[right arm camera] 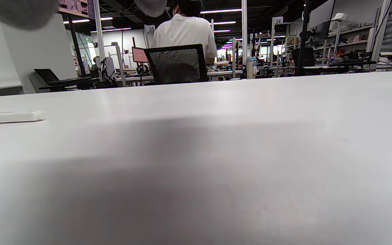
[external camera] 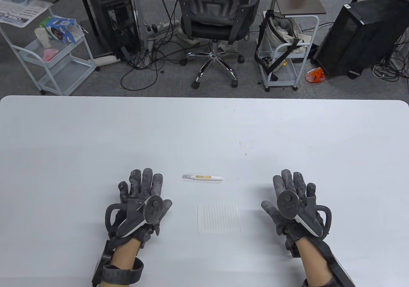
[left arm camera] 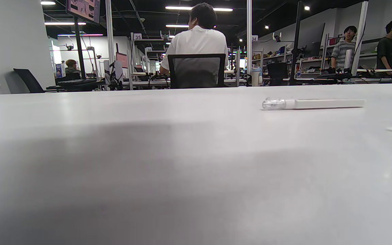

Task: Squeeze and apply correction pen on text

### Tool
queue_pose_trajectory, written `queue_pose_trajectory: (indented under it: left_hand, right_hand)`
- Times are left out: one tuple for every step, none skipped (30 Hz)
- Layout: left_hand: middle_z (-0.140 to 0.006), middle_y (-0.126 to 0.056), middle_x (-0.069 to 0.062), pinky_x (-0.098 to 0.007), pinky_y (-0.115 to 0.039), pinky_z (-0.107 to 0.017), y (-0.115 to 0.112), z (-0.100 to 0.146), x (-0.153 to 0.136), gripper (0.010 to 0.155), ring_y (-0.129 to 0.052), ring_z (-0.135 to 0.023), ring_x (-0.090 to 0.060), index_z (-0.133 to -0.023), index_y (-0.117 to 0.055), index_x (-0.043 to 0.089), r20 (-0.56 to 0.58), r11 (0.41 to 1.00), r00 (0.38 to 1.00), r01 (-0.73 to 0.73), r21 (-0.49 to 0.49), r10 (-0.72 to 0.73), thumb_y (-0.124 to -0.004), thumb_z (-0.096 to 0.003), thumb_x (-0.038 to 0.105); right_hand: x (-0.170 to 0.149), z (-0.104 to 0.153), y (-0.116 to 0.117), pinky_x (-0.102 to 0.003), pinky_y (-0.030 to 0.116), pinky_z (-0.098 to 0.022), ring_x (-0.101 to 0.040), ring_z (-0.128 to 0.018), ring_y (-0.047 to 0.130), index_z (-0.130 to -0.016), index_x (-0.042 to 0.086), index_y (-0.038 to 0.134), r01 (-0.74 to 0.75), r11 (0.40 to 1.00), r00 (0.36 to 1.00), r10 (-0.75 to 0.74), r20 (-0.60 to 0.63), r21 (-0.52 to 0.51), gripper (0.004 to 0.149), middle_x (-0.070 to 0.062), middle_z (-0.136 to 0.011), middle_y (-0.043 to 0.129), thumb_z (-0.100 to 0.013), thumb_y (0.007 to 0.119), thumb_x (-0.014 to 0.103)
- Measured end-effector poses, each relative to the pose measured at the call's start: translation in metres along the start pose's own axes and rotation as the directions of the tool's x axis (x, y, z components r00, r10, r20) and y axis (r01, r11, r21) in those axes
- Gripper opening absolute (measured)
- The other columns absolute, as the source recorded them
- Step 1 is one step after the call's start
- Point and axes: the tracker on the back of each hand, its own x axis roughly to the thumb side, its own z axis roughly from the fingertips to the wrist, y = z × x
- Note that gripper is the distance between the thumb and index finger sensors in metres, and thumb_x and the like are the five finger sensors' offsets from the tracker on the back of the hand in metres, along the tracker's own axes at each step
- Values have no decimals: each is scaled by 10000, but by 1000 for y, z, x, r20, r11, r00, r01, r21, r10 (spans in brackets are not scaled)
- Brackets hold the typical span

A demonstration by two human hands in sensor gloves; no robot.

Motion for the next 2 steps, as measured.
queue_pose_trajectory:
  left_hand:
    - [-1217,-280,-32,-685,-381,-748,0,0,0,833,-308,-1137,-400,-1089,-296,306,1,1000,1000,1,1,-1,-531,-389,694]
    - [-1217,-282,-30,-685,-381,-748,0,0,0,832,-306,-1137,-400,-1088,-296,307,1,1000,1000,0,2,0,-532,-390,693]
  right_hand:
    - [0,0,0,-588,213,-801,-272,-1096,117,-1057,358,333,0,1000,1000,0,0,0,816,106,-1205,178,-385,604,732]
    - [0,0,0,-588,214,-800,-271,-1096,117,-1056,358,334,0,1000,1000,0,0,0,815,108,-1205,177,-385,604,732]
